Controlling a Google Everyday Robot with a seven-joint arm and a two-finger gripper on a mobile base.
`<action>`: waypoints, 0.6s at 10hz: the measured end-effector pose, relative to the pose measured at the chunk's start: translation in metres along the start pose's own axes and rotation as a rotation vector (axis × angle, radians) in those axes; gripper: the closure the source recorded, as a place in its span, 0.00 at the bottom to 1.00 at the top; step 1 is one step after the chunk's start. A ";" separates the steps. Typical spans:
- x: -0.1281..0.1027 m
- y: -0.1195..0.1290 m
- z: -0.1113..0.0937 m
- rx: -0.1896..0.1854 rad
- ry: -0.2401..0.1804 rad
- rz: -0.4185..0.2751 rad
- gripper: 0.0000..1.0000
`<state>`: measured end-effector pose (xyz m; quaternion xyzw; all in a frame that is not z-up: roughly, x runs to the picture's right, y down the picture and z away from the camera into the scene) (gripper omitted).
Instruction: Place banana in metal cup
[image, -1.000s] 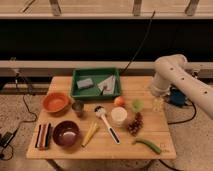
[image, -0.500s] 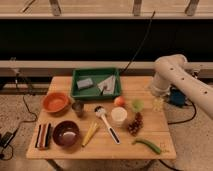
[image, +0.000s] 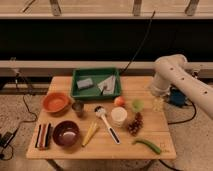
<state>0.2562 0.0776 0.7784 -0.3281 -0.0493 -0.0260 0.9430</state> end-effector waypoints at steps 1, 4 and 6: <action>0.000 0.000 0.000 0.000 0.000 0.000 0.20; 0.001 0.001 0.000 0.005 -0.005 0.004 0.20; -0.009 0.006 -0.002 0.014 -0.035 -0.025 0.20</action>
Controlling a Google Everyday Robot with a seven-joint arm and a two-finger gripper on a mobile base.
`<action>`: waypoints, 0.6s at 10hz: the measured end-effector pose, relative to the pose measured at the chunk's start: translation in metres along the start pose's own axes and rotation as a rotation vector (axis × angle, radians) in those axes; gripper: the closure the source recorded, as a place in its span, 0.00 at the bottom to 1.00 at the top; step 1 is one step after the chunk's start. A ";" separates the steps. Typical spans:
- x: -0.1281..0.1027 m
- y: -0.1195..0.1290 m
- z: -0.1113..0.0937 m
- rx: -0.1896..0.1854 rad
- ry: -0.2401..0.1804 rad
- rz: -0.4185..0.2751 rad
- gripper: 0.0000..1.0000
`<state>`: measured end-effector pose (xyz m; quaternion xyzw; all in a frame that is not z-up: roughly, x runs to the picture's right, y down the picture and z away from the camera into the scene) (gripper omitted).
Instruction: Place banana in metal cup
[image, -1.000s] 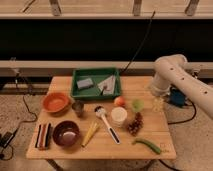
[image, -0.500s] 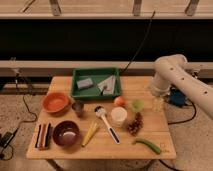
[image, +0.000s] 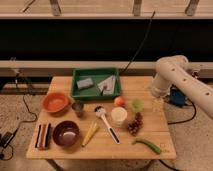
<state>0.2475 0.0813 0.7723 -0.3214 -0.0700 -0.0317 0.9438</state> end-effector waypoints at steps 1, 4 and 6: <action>-0.013 0.002 -0.001 0.002 -0.020 -0.027 0.20; -0.075 0.002 -0.001 -0.003 -0.042 -0.145 0.20; -0.111 -0.001 0.003 -0.014 -0.028 -0.215 0.20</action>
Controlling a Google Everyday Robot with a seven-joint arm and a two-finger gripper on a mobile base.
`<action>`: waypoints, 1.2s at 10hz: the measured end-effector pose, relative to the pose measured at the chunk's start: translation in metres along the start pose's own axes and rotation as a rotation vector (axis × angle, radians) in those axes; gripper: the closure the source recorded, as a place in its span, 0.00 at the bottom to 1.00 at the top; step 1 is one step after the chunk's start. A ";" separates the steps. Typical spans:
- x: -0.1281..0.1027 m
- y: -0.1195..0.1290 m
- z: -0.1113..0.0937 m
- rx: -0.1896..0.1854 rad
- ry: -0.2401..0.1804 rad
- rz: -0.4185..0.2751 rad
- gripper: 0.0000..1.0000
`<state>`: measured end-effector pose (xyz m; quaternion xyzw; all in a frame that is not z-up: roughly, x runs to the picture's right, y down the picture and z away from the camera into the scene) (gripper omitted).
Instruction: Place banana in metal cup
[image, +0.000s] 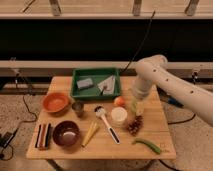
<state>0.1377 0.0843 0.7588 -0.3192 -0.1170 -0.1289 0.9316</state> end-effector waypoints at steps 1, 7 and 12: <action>-0.021 -0.005 0.006 -0.014 0.016 -0.044 0.20; -0.087 -0.006 0.060 -0.096 0.049 -0.204 0.20; -0.147 0.006 0.085 -0.110 0.007 -0.295 0.20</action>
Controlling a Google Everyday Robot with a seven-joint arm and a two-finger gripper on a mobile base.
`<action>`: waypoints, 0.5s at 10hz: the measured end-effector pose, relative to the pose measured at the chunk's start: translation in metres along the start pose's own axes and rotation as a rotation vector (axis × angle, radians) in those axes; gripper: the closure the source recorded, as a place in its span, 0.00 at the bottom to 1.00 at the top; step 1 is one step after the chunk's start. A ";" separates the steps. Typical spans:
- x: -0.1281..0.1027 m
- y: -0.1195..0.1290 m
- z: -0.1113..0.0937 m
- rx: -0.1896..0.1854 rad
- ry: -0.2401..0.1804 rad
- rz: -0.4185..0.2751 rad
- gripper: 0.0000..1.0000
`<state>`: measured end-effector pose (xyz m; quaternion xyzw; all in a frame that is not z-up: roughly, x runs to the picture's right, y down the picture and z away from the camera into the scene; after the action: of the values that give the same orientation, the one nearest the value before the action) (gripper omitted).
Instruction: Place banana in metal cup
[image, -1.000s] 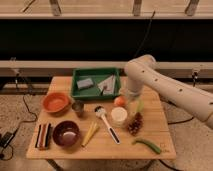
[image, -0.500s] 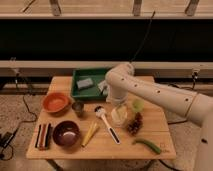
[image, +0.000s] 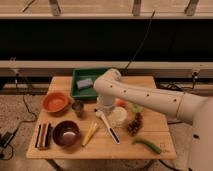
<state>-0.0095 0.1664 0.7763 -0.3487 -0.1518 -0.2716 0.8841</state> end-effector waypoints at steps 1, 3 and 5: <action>-0.005 0.002 0.006 -0.010 -0.002 -0.008 0.20; -0.020 0.003 0.024 -0.018 -0.011 -0.029 0.20; -0.032 0.002 0.033 -0.014 -0.013 -0.053 0.20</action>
<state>-0.0365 0.2021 0.7840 -0.3525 -0.1650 -0.2934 0.8732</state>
